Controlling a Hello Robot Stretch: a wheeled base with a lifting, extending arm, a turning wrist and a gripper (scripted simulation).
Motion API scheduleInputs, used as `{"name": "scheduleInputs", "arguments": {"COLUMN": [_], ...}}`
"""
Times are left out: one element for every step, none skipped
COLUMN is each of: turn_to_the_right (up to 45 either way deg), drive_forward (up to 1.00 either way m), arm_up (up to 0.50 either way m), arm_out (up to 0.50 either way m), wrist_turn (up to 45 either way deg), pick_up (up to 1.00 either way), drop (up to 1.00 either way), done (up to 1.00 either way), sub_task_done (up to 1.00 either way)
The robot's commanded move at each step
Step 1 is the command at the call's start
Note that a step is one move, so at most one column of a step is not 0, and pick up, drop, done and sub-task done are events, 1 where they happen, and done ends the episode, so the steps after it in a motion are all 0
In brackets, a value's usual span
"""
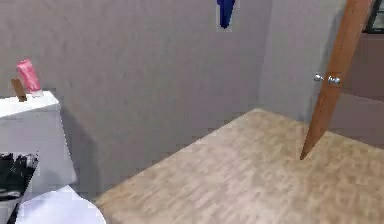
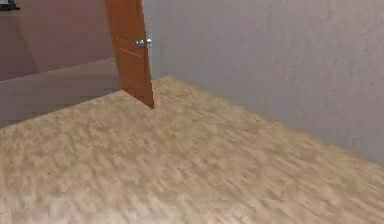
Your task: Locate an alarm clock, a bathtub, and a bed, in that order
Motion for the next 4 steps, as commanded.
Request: {"name": "scheduleInputs", "arguments": {"turn_to_the_right": [45.0, 15.0, 0.0, 0.0], "drive_forward": [0.0, 0.0, 1.0, 1.0], "arm_up": [0.0, 0.0, 0.0, 0.0], "arm_out": [0.0, 0.0, 0.0, 0.0], "wrist_turn": [0.0, 0.0, 0.0, 0.0], "pick_up": [0.0, 0.0, 0.0, 0.0], "drop": [0.0, 0.0, 0.0, 0.0], "done": [0.0, 0.0, 0.0, 0.0], "sub_task_done": [0.0, 0.0, 0.0, 0.0]}}
